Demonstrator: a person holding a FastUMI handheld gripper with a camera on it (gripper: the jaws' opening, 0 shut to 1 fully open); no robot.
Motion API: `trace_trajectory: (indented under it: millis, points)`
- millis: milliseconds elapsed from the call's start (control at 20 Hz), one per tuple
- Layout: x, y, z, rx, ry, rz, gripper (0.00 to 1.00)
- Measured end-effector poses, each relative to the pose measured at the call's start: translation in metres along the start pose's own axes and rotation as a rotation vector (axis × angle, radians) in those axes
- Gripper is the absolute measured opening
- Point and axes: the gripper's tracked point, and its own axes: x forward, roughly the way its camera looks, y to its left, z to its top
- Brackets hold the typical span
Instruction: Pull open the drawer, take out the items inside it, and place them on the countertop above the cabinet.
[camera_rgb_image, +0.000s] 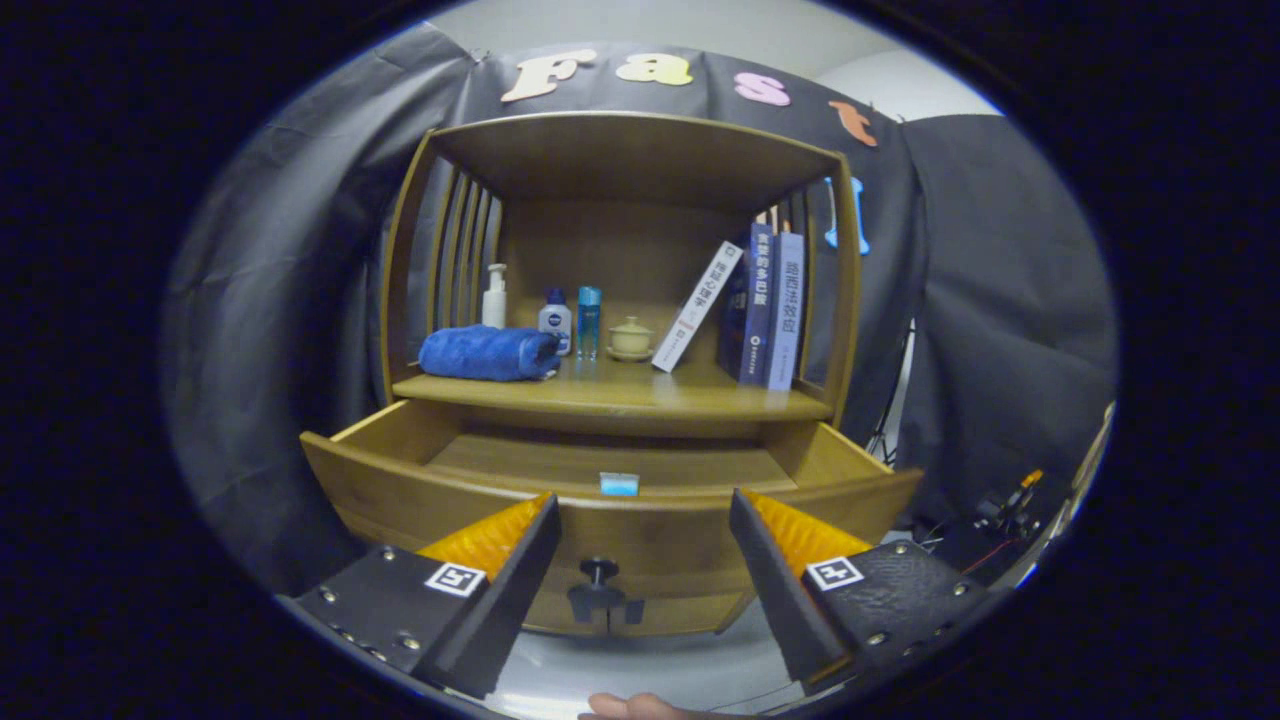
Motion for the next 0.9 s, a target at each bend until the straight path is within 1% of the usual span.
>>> trace_trajectory:
  millis: [150, 300, 400, 550, 700, 750, 800, 850, 900]
  points:
    - [0.033, 0.007, 0.01, -0.006, 0.122, 0.031, 1.0]
    - [0.067, 0.004, 0.008, 0.062, 0.293, -0.001, 0.99]
    - [0.084, 0.007, -0.007, 0.096, 0.45, -0.01, 0.98]
    - [0.102, 0.018, -0.038, 0.152, 0.683, 0.034, 0.98]
    - [0.119, 0.021, -0.071, 0.152, 0.804, 0.022, 0.89]
    - [0.123, 0.022, -0.076, 0.154, 0.823, 0.017, 0.89]
    - [0.125, 0.024, -0.081, 0.168, 0.846, 0.013, 0.85]
    - [0.131, 0.03, -0.082, 0.196, 0.845, 0.031, 0.84]
    - [0.138, 0.033, -0.081, 0.229, 0.846, 0.033, 0.77]
